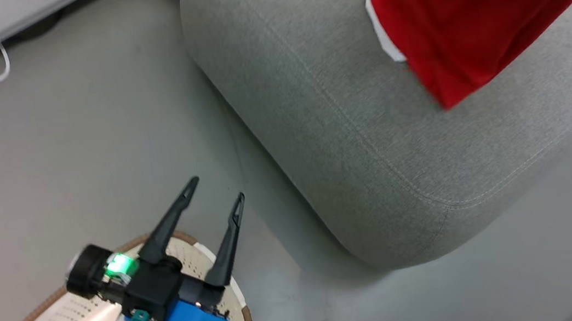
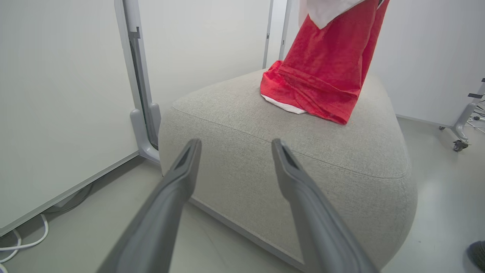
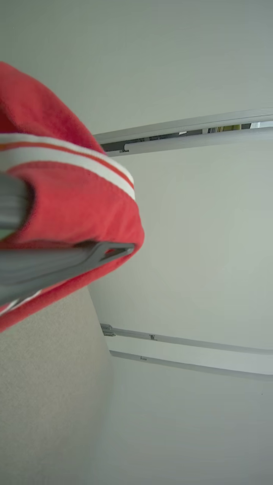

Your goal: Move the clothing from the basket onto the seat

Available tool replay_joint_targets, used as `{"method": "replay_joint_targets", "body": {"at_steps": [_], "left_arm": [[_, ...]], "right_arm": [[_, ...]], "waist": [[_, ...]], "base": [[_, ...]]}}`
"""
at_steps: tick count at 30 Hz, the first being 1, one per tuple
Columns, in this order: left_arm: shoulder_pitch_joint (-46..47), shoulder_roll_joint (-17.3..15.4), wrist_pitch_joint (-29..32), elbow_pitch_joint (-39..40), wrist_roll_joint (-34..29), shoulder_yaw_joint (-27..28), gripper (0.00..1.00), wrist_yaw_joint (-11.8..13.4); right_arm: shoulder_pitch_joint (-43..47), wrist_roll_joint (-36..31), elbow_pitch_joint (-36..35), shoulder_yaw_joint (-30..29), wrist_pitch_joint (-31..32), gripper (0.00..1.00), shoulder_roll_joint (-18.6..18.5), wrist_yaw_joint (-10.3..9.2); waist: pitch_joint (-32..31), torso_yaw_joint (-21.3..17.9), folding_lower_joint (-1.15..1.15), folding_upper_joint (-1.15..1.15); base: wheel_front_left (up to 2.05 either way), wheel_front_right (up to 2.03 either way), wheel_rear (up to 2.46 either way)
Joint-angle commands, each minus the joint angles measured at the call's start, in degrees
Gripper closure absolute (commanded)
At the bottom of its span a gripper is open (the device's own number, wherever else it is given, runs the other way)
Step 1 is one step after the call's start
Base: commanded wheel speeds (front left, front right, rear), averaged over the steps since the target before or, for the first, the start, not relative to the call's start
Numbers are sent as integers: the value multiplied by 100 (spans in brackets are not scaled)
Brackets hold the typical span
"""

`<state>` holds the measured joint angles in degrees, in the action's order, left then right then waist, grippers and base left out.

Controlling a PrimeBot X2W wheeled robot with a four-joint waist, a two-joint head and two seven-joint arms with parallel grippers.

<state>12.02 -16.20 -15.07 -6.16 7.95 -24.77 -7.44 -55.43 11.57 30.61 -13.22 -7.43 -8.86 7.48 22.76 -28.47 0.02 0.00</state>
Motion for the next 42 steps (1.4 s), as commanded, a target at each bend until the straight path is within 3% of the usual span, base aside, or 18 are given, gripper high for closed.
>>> {"method": "replay_joint_targets", "body": {"at_steps": [1, 6, 14, 21, 31, 33, 34, 35, 37, 38, 39, 42], "left_arm": [[178, -93, -14, 75, -54, 18, 0, -2], [434, -293, -14, 375, -155, 29, 0, -1], [455, -548, 78, 781, -290, 40, 0, 39], [301, -788, 201, 1092, -295, 92, 0, 61], [320, -741, 178, 1009, -208, -50, 0, 65], [331, -718, 159, 969, -193, -65, 0, 73], [336, -705, 143, 947, -186, -73, 0, 75], [343, -692, 127, 924, -175, -82, 0, 76], [357, -668, 111, 890, -157, -95, 0, 84], [362, -645, 94, 873, -138, -94, 0, 85], [364, -626, 82, 850, -124, -97, 0, 88], [370, -601, 58, 767, -88, -106, 0, 90]], "right_arm": [[-161, -21, -87, -195, 47, 100, -81, 3], [-291, -150, -95, -900, 96, 100, -252, 3], [-157, -53, 473, -1451, -208, 100, -82, 3], [-189, -175, 1210, -1354, -569, 100, 30, 3], [-235, -382, 1854, -1295, -749, 100, -111, 3], [-236, -418, 1921, -1281, -764, 87, -142, 3], [-232, -421, 1953, -1278, -769, 71, -157, 3], [-223, -439, 1982, -1270, -770, 62, -174, 3], [-210, -448, 2027, -1259, -775, 51, -199, 3], [-201, -452, 2047, -1260, -778, 16, -216, 3], [-192, -455, 2066, -1257, -781, 0, -231, 3], [-179, -476, 2122, -1218, -782, 0, -268, 3]], "waist": [[445, 127, -2, 0], [966, 269, -2, 0], [1500, 369, -2, 0], [1702, 371, -2, 0], [1493, 530, -2, 0], [1446, 553, -2, 0], [1426, 566, -2, 0], [1406, 580, -2, 0], [1372, 604, -2, 0], [1355, 618, -2, 0], [1340, 629, -2, 0], [1293, 645, -2, 0]], "base": [[0, 0, 0], [0, 0, 0], [0, 0, 0], [0, 0, 0], [0, 0, 0], [0, 0, 0], [0, 0, 0], [0, 0, 0], [0, 0, 0], [0, 0, 0], [0, 0, 0], [0, 0, 0]]}}
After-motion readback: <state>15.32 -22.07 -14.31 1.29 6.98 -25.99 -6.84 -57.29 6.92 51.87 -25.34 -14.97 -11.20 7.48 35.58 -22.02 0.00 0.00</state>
